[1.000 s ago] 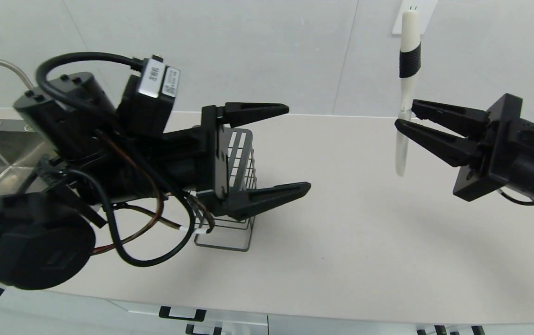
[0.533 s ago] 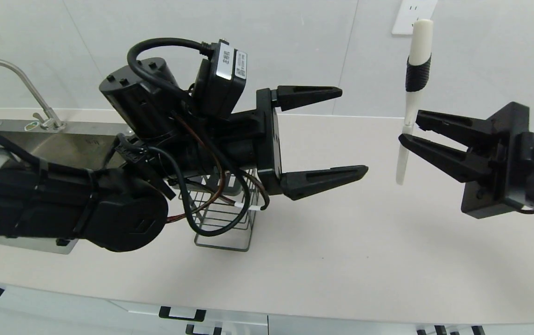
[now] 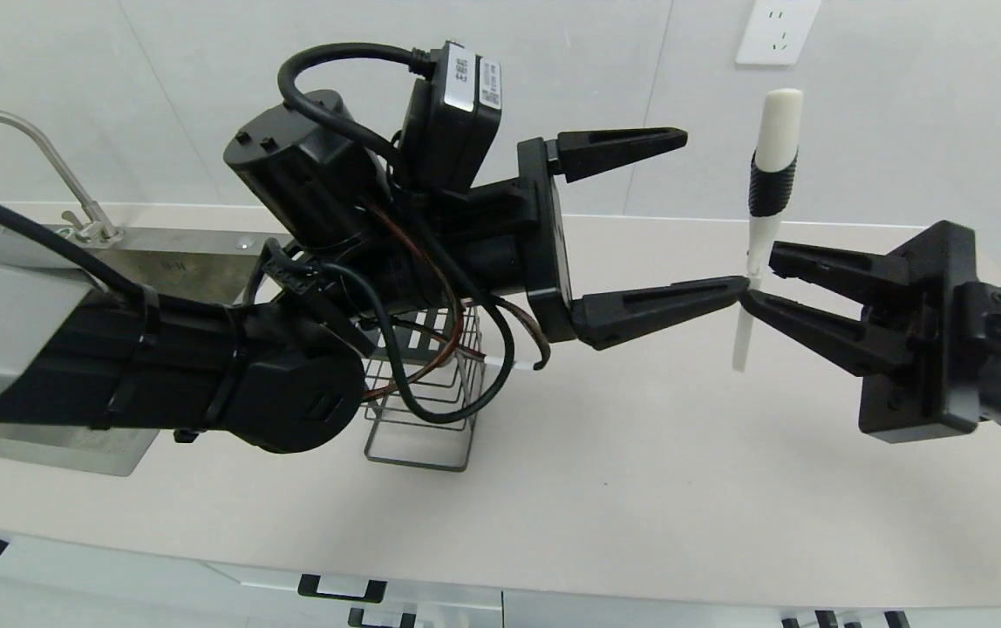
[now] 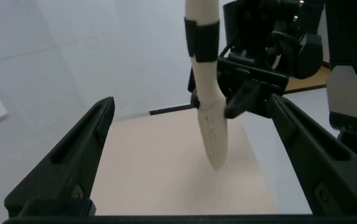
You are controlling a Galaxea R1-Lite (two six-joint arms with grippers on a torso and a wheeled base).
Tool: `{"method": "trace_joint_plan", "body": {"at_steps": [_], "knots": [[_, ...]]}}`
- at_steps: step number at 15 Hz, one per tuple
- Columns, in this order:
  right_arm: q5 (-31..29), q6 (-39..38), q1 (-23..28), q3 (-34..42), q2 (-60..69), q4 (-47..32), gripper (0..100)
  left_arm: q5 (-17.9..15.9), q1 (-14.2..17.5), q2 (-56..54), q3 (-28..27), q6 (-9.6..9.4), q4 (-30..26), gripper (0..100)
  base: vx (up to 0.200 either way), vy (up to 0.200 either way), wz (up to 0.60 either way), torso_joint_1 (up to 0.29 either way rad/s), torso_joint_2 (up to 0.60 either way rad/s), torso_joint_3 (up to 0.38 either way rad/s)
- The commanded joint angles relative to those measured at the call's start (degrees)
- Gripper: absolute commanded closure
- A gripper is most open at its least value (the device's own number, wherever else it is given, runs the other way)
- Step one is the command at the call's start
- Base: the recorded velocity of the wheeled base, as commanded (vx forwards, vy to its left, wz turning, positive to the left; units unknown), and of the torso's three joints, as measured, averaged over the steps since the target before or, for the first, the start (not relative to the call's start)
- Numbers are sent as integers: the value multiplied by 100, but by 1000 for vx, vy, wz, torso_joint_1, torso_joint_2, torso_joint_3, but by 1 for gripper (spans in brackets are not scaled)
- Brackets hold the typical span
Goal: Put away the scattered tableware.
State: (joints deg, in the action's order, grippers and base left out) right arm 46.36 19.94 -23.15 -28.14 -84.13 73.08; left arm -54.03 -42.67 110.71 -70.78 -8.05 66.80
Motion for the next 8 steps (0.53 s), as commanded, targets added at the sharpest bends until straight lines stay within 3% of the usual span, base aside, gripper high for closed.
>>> {"method": "trace_joint_plan", "body": {"at_steps": [1, 5, 6, 8], "knots": [[101, 1, -111, 1, -165, 66, 100, -2, -110, 38, -59, 5, -1, 0, 0, 0, 0, 0, 0, 0], [119, 1, -199, -8, -262, 66, 100, -2, -137, 38, -94, 110, 70, 0, 0, 0, 0, 0, 0, 0], [119, 1, -190, -8, -280, 66, 100, -2, -154, 38, -94, 198, 166, 0, 0, 0, 0, 0, 0, 0], [119, 10, -216, -8, -271, 66, 100, -2, -321, 47, -41, 567, 491, 0, 0, 0, 0, 0, 0, 0]]}}
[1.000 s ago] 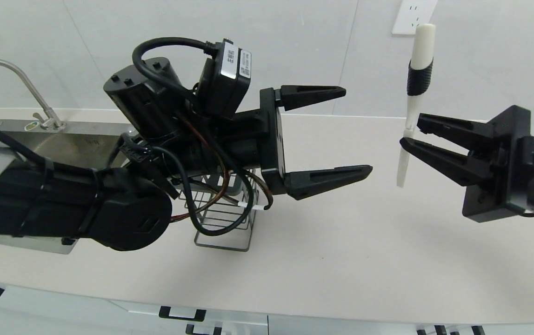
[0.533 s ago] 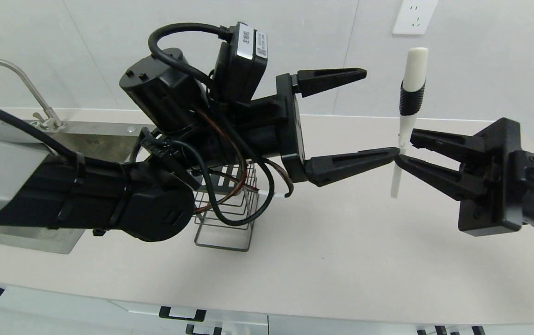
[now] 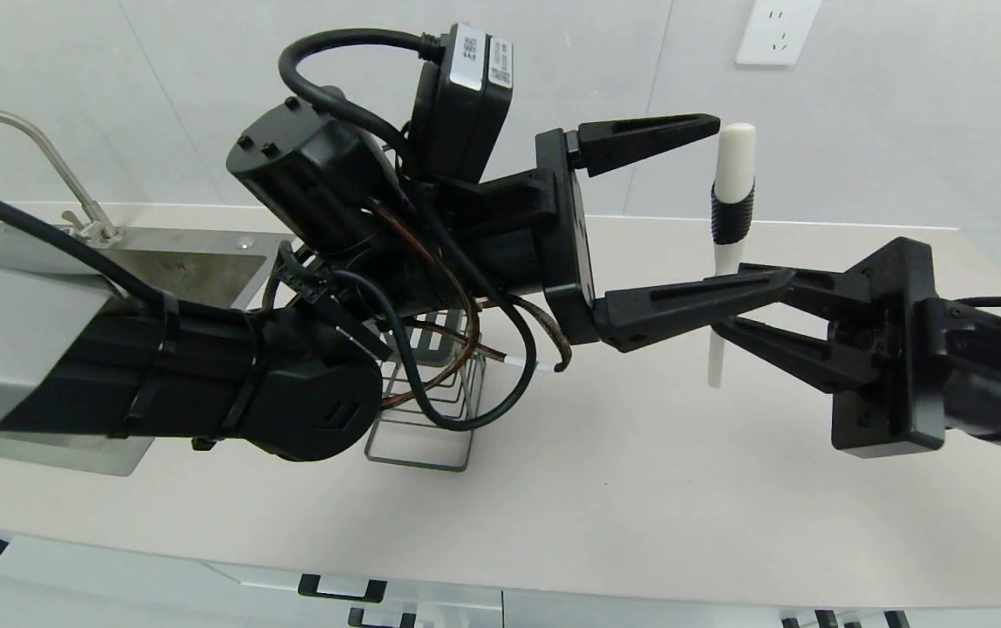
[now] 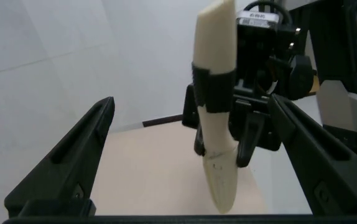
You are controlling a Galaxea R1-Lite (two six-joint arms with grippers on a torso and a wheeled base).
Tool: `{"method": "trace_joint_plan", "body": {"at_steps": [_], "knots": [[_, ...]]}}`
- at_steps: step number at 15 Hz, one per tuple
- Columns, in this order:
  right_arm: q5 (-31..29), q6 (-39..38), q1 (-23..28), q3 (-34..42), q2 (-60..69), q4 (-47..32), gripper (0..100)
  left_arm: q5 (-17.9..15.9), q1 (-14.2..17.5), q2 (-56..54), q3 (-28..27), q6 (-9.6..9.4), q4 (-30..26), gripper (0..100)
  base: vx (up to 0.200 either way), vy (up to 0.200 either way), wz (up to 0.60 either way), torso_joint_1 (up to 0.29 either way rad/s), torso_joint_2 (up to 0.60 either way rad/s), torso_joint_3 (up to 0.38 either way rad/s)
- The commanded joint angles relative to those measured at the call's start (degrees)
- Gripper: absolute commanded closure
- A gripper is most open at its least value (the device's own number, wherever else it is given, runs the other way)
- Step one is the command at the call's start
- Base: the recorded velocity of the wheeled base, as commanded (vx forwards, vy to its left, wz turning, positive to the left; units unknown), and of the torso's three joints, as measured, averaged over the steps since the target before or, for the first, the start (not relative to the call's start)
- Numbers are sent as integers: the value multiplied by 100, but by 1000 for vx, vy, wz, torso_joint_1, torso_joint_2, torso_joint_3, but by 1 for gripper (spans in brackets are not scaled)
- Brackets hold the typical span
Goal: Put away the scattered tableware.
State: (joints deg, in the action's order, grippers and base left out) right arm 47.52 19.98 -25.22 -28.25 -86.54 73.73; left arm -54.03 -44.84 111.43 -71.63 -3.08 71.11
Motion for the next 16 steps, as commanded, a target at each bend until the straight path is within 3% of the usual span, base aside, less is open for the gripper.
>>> {"method": "trace_joint_plan", "body": {"at_steps": [1, 13, 14, 16], "knots": [[3, 6, 0, -6, -29, 1, 100, 6, -166, -25, 79, 159, 158, 0, 0, 0, 0, 0, 0, 0], [3, 6, -9, 3, 23, 89, 100, 6, -271, 45, 158, 203, 167, 0, 0, 0, 0, 0, 0, 0], [3, 6, -9, 3, 23, 89, 100, 6, -271, 45, 167, 203, 167, 100, 0, 0, 0, 0, 0, 0], [12, 41, -9, -6, 23, 89, 100, 15, -271, 45, 167, 203, 167, 100, 0, 0, 0, 0, 0, 0]]}}
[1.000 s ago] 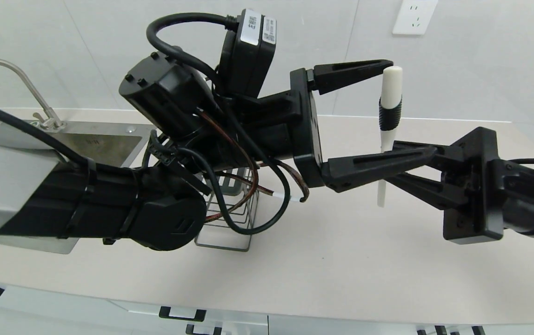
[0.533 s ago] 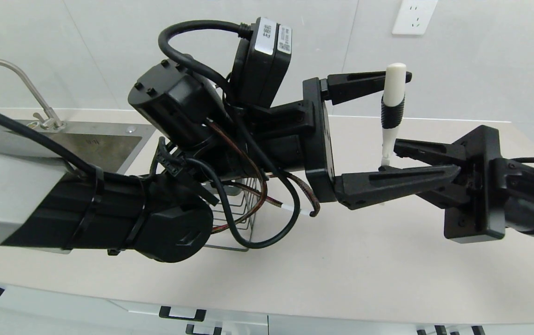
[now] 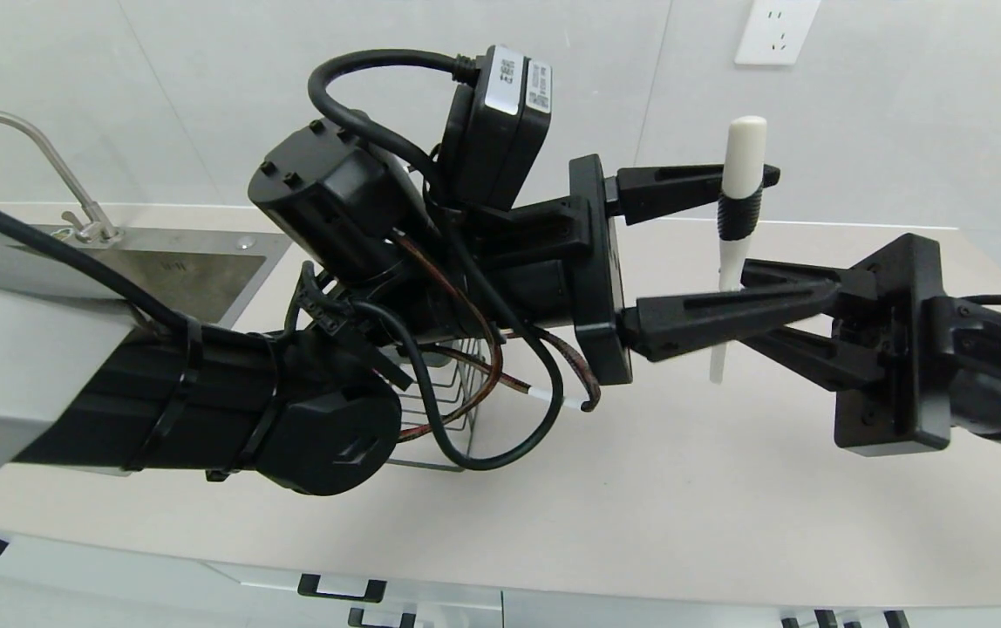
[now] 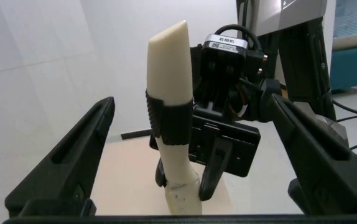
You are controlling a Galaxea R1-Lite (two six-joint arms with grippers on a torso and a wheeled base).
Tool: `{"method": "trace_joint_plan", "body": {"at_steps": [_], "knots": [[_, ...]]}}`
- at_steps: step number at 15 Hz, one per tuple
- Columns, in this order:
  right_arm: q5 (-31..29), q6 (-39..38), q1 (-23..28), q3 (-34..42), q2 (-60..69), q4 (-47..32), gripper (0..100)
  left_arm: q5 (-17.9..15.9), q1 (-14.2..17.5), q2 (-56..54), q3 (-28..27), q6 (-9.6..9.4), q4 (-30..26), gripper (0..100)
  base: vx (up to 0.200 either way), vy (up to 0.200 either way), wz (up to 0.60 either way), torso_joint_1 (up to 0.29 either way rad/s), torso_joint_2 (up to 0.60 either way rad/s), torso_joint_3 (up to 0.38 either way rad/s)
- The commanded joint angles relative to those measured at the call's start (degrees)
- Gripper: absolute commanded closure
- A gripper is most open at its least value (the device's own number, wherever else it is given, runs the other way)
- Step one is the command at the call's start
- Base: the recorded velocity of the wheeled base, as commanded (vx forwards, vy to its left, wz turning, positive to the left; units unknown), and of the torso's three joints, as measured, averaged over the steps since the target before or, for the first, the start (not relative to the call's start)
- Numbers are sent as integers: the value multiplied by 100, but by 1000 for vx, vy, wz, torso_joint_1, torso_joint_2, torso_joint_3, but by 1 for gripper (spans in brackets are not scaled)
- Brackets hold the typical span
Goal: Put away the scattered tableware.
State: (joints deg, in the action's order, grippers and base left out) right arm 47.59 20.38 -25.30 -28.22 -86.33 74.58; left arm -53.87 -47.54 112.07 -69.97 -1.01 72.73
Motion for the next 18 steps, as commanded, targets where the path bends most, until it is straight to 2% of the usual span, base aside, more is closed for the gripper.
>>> {"method": "trace_joint_plan", "body": {"at_steps": [1, 3, 4, 7, 11, 13, 15, 16, 18], "knots": [[4, 1, -10, -34, 3, 48, 100, -1, -1, -18, 1, -4, 13, 100, 0, 0, 0, 0, 0, 0], [13, 1, 25, -96, 11, 100, 100, -1, -1, -18, 1, -13, 22, 100, 0, 0, 0, 0, 0, 0], [22, 1, 51, -96, 20, 92, 0, -1, -1, -18, 1, -13, 31, 100, 0, 0, 0, 0, 0, 0], [-13, 36, 16, -105, 11, 179, 0, 52, -1, -18, 1, -13, 22, 100, 0, 0, 0, 0, 0, 0], [-48, 62, 42, 352, 424, 215, 0, 210, 96, -27, 19, -39, 22, 100, 0, 0, 0, 0, 0, 0], [-48, 62, 51, 625, 635, 215, 0, 210, 140, -89, 133, -57, 31, 100, 0, 0, 0, 0, 0, 0], [-66, 71, 236, 959, 1145, 215, 0, 219, 228, -300, 502, -66, 84, 100, 0, 0, 0, 0, 0, 0], [-57, 71, 570, 1126, 1488, 215, 100, 219, 272, -475, 696, -66, 189, 100, 0, 0, 0, 0, 0, 0], [-180, -43, 1053, 1363, 2156, 39, 100, 219, 377, -827, 1118, -66, 224, 100, 0, 0, 0, 0, 0, 0]]}}
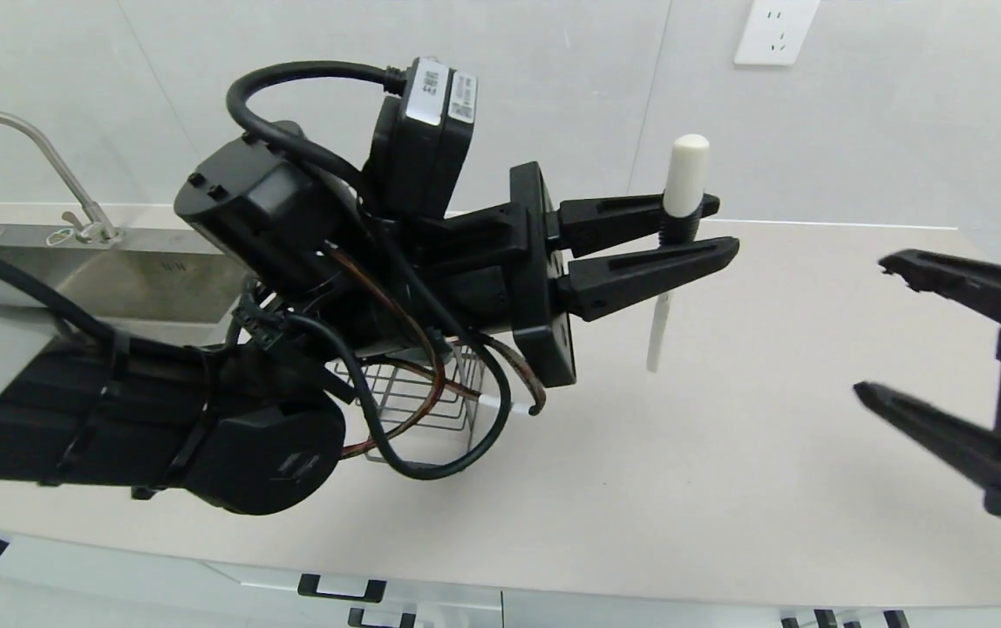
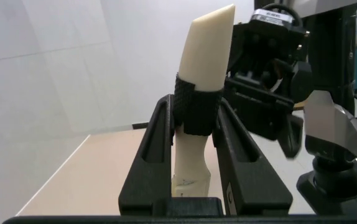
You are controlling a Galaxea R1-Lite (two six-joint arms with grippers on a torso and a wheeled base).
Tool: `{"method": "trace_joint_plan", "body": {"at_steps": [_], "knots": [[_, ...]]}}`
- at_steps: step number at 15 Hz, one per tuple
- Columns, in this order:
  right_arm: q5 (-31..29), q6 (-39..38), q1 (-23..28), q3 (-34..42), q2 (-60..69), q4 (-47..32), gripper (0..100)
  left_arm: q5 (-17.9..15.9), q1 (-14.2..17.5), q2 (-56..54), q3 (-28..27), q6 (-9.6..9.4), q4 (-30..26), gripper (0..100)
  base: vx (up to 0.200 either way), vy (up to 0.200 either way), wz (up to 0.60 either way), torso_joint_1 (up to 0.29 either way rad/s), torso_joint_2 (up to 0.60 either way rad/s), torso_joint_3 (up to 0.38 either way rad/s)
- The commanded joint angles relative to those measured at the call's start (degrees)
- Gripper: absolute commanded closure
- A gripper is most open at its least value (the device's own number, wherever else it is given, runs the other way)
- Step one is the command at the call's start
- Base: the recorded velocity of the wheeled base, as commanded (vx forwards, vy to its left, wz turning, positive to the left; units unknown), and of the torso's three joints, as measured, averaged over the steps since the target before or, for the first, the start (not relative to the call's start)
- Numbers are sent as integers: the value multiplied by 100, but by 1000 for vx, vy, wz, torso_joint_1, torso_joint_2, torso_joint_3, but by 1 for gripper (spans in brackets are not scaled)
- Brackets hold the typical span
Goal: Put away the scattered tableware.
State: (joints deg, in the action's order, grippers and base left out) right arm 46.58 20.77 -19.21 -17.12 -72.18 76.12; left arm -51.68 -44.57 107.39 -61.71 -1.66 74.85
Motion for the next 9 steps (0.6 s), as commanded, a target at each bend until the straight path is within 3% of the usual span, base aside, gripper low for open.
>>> {"method": "trace_joint_plan", "body": {"at_steps": [1, 6, 8, 9], "knots": [[-193, -223, 700, 437, 1004, -291, 100, 17, 150, -517, 520, -10, 12, 100, 0, 0, 0, 0, 0, 0], [-351, -372, 1570, 1685, 2621, -387, 100, 140, 291, -1273, 1381, -28, 12, 100, 0, 0, 0, 0, 0, 0], [-360, -407, 1745, 1712, 3430, -976, 100, 237, 300, -1457, 1636, -28, 12, 100, 0, 0, 0, 0, 0, 0], [-351, -610, 1789, 1712, 4089, -1820, 100, 255, 300, -1554, 1724, -28, 12, 100, 0, 0, 0, 0, 0, 0]]}}
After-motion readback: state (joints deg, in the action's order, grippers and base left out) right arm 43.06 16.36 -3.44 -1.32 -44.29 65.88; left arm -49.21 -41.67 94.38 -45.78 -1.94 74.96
